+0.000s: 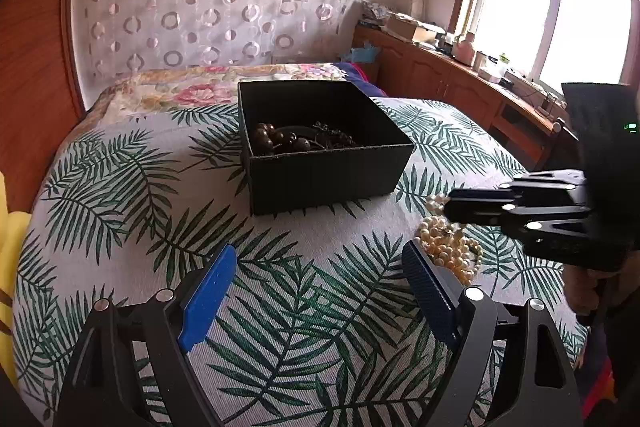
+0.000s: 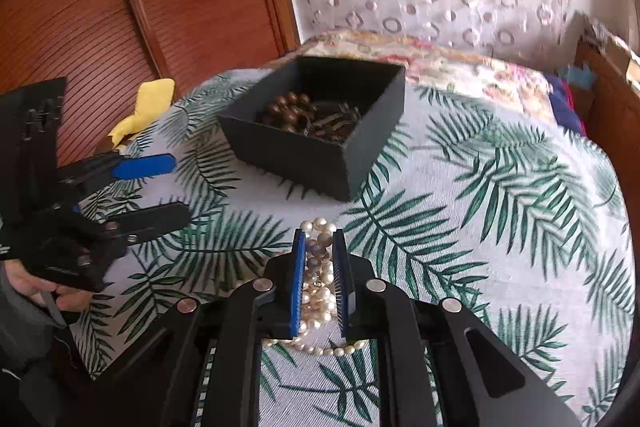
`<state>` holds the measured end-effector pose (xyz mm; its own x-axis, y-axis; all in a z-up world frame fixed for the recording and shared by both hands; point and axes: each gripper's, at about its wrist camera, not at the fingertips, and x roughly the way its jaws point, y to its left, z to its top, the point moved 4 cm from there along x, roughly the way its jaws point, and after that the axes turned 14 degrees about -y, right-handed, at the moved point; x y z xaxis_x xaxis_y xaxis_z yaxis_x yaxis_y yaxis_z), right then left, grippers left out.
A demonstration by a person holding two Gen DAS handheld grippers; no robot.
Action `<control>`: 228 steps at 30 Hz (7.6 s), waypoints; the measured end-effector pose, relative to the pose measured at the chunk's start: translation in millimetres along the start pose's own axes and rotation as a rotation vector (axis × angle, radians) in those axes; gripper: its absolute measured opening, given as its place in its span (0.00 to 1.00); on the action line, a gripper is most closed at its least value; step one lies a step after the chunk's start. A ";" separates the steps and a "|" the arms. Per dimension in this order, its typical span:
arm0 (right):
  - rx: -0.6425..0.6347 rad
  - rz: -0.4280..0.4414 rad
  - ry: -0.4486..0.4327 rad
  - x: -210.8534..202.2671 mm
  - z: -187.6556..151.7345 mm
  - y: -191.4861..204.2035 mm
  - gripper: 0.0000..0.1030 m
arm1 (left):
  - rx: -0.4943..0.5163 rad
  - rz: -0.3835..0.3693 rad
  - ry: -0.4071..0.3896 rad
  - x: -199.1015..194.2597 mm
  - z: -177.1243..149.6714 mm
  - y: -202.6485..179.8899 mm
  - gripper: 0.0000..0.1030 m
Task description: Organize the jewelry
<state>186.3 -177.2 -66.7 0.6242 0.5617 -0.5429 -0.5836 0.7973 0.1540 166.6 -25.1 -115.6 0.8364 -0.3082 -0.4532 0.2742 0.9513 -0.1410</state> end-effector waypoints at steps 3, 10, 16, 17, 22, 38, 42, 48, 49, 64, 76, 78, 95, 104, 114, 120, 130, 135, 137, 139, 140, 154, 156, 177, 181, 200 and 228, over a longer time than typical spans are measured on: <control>-0.022 0.001 -0.031 -12.1 8.3 2.9 0.08 | 0.000 -0.001 -0.001 -0.3 -0.2 -0.1 0.79; -0.061 -0.004 -0.093 -37.4 28.7 10.4 0.08 | -0.004 0.000 0.002 -0.4 -1.6 -0.9 0.79; -0.088 -0.007 -0.159 -63.1 50.3 16.7 0.08 | -0.006 -0.003 -0.004 -1.5 -1.8 -1.8 0.79; -0.094 -0.009 -0.172 -67.6 55.4 17.9 0.08 | -0.006 -0.003 -0.005 -2.0 -2.2 -2.4 0.79; -0.119 -0.010 -0.218 -84.6 75.8 23.4 0.08 | -0.009 -0.005 -0.010 -6.0 -0.9 -4.0 0.79; -0.179 -0.057 -0.361 -144.7 130.5 30.0 0.08 | -0.004 -0.021 0.000 -7.8 0.2 -13.5 0.79; -0.187 -0.089 -0.394 -158.5 140.8 23.2 0.08 | 0.002 -0.038 0.013 -3.7 -1.2 -20.5 0.79; -0.164 -0.130 -0.377 -157.7 133.9 1.2 0.08 | 0.025 -0.096 0.064 7.9 -8.1 -41.4 0.60; -0.156 -0.137 -0.369 -155.6 130.0 -3.9 0.08 | 0.021 -0.113 0.078 9.6 -10.1 -46.3 0.57; -0.092 -0.177 -0.314 -135.9 88.5 -35.5 0.08 | 0.090 -0.198 0.164 28.9 -31.8 -100.1 0.18; -0.101 -0.157 -0.299 -126.7 82.5 -29.4 0.08 | 0.119 -0.187 0.119 16.6 -16.7 -96.5 0.04; -0.106 -0.153 -0.300 -126.2 84.5 -27.1 0.08 | 0.109 -0.188 0.090 9.2 -4.7 -93.2 0.04; -0.152 -0.106 -0.368 -123.2 136.7 5.8 0.08 | 0.085 -0.124 -0.133 -27.0 119.5 -58.3 0.04; -0.156 -0.098 -0.395 -112.8 173.7 11.9 0.08 | 0.087 -0.076 -0.204 -31.6 170.4 -46.4 0.04; -0.147 -0.087 -0.396 -99.1 195.5 11.3 0.08 | 0.101 -0.022 -0.254 -27.9 225.1 -38.7 0.04; -0.134 -0.069 -0.404 -90.7 211.0 12.4 0.08 | 0.084 -0.002 -0.241 -16.8 231.0 -26.6 0.04; -0.077 -0.040 -0.349 -50.6 205.0 3.3 0.08 | 0.017 0.010 -0.075 43.3 153.5 2.9 0.05; -0.049 -0.036 -0.292 -19.4 185.2 -1.7 0.08 | 0.000 0.013 -0.024 57.5 115.1 8.9 0.05; -0.046 -0.032 -0.265 -8.0 176.1 -1.9 0.08 | 0.001 0.017 -0.012 58.8 104.4 10.7 0.05; -0.054 -0.038 -0.238 2.6 165.5 0.2 0.08 | 0.004 0.023 -0.004 59.1 97.7 12.5 0.05; -0.055 -0.037 -0.219 9.3 159.5 0.7 0.08 | 0.005 0.026 -0.003 58.0 94.4 13.0 0.05; -0.039 -0.041 -0.129 43.2 115.3 7.3 0.11 | 0.019 0.082 -0.047 37.7 76.1 18.9 0.05; -0.032 -0.050 -0.136 41.9 115.7 3.9 0.29 | 0.022 0.085 -0.053 34.6 76.2 18.9 0.05; 0.011 -0.178 -0.301 -41.2 86.7 20.3 0.80 | 0.059 0.217 -0.195 -33.6 73.0 0.3 0.93; 0.023 -0.207 -0.334 -62.8 72.3 25.2 0.91 | 0.047 0.235 -0.203 -54.3 68.6 -5.1 0.93; 0.056 -0.335 -0.417 -115.4 15.6 34.9 0.97 | 0.037 0.286 -0.239 -111.8 44.5 -16.6 0.93; 0.068 -0.347 -0.423 -111.1 9.1 32.2 0.97 | 0.035 0.280 -0.252 -118.0 42.5 -18.1 0.93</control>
<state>102.9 -211.9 6.1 0.9365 0.2916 -0.1946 -0.2800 0.9562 0.0855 83.1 -6.2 -22.1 0.9706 -0.0327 -0.2384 0.0311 0.9995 -0.0102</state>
